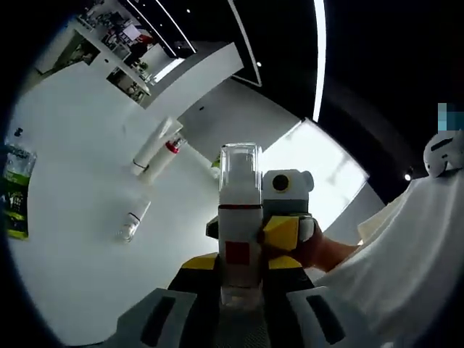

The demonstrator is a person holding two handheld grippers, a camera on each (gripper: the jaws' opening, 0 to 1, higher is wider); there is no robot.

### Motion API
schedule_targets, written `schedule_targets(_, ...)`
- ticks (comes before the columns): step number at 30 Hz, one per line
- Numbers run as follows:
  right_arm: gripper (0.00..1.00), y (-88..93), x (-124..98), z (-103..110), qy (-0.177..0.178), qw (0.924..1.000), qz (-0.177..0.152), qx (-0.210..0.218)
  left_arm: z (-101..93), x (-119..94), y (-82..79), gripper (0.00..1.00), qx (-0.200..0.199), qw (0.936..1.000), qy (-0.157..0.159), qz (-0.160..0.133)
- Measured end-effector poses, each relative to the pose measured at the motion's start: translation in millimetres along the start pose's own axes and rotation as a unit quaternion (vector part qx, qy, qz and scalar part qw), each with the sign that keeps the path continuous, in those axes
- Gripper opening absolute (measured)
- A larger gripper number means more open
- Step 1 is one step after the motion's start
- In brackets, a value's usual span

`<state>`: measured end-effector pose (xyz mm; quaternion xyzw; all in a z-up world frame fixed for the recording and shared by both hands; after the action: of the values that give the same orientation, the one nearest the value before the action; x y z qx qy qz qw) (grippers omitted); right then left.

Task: Arrange the skincare products in the storage area until every visible bottle or jar stands upright without overlapping.

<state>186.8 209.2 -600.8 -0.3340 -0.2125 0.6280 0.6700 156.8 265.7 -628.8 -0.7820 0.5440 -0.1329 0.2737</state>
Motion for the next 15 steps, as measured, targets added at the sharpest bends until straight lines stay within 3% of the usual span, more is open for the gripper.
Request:
schedule_targets(8, 0.21, 0.0, 7, -8, 0.028, 0.9995, -0.004, -0.014, 10.6, -2, -2.0, 0.21, 0.017, 0.9989, -0.043, -0.007)
schedule_targets(13, 0.23, -4.1, 11, -12, 0.063, 0.9969, 0.008, -0.046, 19.5, -5, -4.7, 0.21, 0.035, 0.9952, -0.09, -0.013)
schedule_targets(15, 0.24, -7.2, 13, -11, 0.071, 0.9961, 0.008, -0.051, 24.6, -8, -6.0, 0.21, 0.06, 0.991, -0.119, -0.012)
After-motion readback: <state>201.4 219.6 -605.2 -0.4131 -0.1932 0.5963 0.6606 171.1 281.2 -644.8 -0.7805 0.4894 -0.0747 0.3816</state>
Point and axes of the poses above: the point that each gripper's makers call its tool centre point, and the gripper's own axes: x roughly forward along the fingers, z roughly to its left, y roughly out of its underside, the point moved 5 cm from there along -x, roughly backward along the fingers, and after that the axes turned 2 degrees about -x, right-handed, at the moved point
